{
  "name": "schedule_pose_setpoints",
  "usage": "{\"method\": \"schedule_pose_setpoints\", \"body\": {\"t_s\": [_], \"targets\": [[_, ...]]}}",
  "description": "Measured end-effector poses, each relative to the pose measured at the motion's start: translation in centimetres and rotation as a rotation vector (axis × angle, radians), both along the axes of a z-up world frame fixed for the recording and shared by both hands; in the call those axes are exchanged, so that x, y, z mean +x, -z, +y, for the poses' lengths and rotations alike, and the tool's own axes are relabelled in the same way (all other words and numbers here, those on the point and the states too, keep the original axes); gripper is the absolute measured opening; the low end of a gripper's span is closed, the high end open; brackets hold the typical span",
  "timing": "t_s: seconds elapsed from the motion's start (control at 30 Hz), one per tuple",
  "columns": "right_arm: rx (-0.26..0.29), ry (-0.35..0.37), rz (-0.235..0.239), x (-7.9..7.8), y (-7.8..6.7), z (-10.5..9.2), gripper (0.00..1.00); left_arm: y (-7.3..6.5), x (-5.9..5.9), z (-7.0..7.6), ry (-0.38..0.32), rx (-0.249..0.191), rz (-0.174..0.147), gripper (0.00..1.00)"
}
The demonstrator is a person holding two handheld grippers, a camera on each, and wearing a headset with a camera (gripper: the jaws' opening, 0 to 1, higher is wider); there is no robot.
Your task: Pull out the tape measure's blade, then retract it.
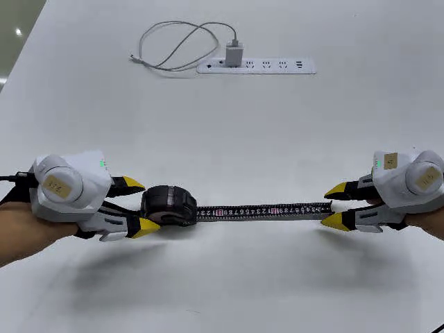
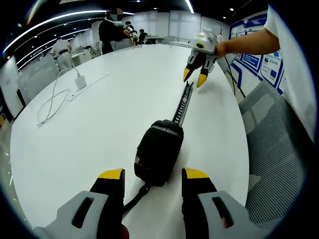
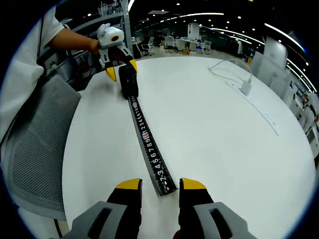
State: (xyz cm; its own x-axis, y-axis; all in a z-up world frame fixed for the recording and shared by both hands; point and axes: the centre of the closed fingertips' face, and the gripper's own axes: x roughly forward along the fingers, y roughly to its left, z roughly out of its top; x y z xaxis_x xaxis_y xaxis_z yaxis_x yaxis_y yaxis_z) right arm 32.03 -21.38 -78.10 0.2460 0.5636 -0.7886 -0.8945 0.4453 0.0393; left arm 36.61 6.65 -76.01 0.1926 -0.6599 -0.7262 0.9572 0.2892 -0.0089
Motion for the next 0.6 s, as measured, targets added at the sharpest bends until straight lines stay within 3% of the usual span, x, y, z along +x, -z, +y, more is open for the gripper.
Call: {"method": "schedule_pose_setpoints", "body": {"t_s": [0.2,0.3,0.6], "targets": [[0.021,0.022,-0.012,0.0,-0.7,0.3,0.27,-0.5,-0.1,0.2,-0.020,-0.015,-0.008,0.43],[0.039,0.047,-0.027,0.0,-1.3,0.6,0.29,-1.2,-0.1,0.2,-0.053,-0.043,-0.013,0.44],[0.071,0.128,-0.048,-0.9,-2.3,0.6,0.39,-2.4,-0.6,1.0,-0.130,-0.093,-0.038,0.56]]}}
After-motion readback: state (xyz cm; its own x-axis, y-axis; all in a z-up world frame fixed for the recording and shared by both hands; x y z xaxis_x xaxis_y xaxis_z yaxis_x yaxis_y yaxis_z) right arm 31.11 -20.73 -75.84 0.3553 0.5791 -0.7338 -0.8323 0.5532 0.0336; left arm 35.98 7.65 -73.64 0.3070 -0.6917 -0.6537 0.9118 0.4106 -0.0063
